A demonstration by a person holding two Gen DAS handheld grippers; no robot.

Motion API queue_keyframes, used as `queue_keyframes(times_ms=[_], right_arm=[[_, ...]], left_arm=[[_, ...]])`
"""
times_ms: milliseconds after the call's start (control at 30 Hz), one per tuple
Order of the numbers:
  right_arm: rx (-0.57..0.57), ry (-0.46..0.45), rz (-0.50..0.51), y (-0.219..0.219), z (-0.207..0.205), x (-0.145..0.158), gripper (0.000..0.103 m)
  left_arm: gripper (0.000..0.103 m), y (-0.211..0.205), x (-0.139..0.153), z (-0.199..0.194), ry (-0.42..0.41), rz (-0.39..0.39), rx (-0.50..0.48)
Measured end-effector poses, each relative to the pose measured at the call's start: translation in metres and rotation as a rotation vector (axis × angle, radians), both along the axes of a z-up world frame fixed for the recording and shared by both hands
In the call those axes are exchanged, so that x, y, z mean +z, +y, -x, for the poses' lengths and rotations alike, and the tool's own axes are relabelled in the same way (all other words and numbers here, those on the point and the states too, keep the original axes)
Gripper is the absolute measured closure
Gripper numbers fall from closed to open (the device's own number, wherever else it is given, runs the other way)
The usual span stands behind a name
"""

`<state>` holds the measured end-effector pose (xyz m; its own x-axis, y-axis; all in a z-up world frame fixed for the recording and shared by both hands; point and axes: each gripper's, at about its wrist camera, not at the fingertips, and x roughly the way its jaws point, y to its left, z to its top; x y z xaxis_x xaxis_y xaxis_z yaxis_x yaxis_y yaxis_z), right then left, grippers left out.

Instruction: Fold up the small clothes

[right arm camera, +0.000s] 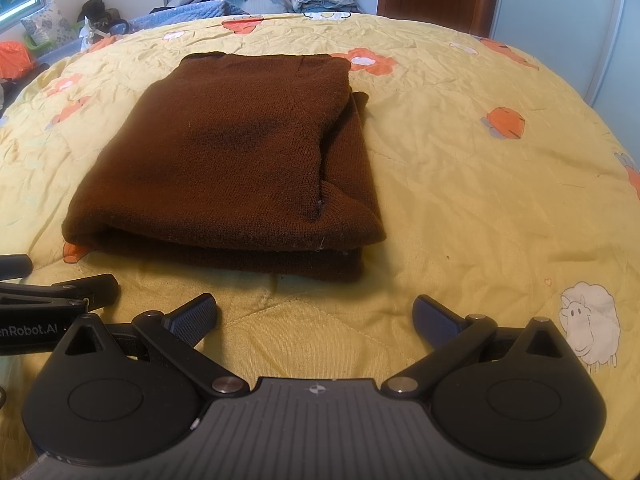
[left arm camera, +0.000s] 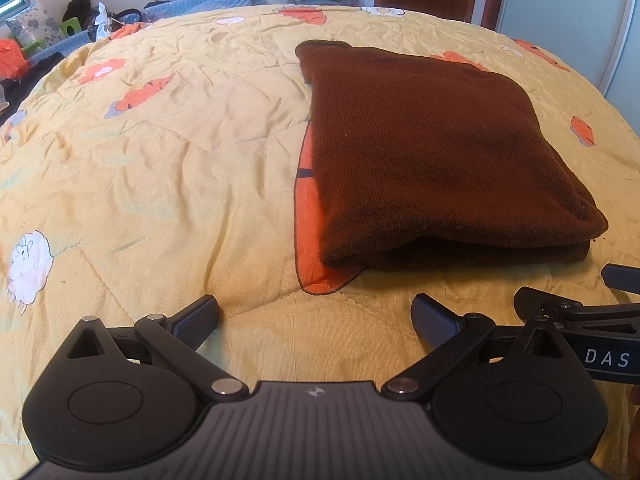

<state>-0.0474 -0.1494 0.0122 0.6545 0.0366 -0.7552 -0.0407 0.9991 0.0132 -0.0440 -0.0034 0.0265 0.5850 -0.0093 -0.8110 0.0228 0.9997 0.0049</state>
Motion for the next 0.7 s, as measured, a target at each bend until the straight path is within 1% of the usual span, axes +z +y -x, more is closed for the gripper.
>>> queue_keyframes(times_ms=[67,133,200,300,467,567,700], right_arm=[[-0.001,0.011,-0.006,-0.001,-0.001,0.003,0.0],[-0.012,-0.003,-0.028,-0.003,0.001,0.007,0.0],[-0.009,-0.016,-0.025,-0.003,0.002,0.011,0.0],[-0.01,-0.034,-0.009,-0.003,0.004,0.016,0.0],[-0.017,-0.03,-0.033,-0.007,0.004,0.02,0.0],[-0.011,-0.027,-0.031,-0.006,0.005,0.02,0.0],[-0.009,-0.026,-0.034,-0.006,0.005,0.02,0.0]], left_arm=[[0.0,-0.001,0.003,0.001,-0.01,-0.003,0.0],[0.0,-0.003,0.009,0.004,-0.033,-0.019,-0.008],[0.0,-0.005,0.014,0.006,-0.05,-0.027,-0.007],[0.0,-0.002,0.021,0.005,-0.056,0.005,-0.012],[0.0,-0.003,0.023,0.005,-0.06,0.006,-0.012],[0.0,-0.004,0.023,0.009,-0.08,-0.01,-0.006],[0.0,-0.001,0.022,0.008,-0.05,0.011,-0.005]])
